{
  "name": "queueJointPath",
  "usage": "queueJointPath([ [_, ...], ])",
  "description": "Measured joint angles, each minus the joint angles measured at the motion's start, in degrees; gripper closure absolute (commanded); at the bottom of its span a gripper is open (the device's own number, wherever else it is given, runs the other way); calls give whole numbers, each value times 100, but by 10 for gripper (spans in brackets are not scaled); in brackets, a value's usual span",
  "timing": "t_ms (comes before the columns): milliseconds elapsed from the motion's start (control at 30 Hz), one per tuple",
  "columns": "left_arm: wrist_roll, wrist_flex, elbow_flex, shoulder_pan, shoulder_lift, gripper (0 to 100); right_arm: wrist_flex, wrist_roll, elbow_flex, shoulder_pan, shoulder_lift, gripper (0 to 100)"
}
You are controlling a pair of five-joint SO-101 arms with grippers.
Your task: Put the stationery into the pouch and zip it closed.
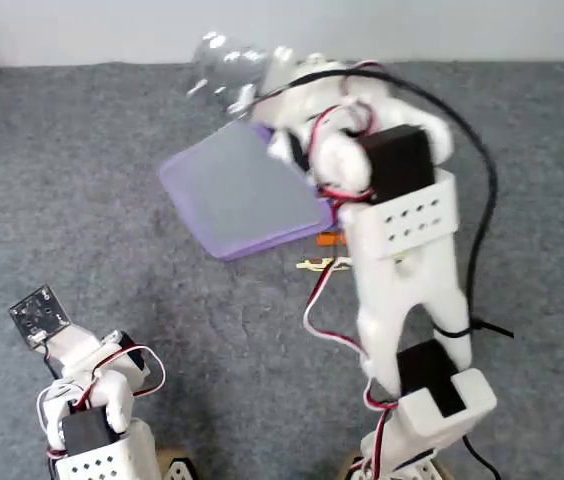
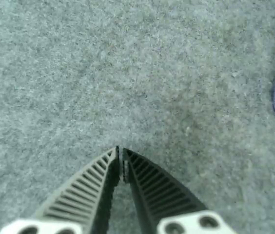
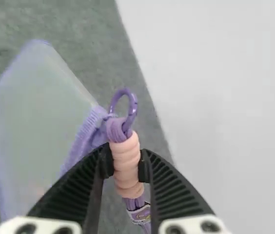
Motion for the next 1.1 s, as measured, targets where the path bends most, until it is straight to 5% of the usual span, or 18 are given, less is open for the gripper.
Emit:
queueJointPath([
  [267,0,0,0,0,0,986,1301,-510,-123,-1292,-158,990],
  [800,0,0,0,0,0,986,1327,-2523,1055,-2699,-264,990],
  [1100,0,0,0,0,0,985,1327,-2743,2084,-2769,-316,990],
])
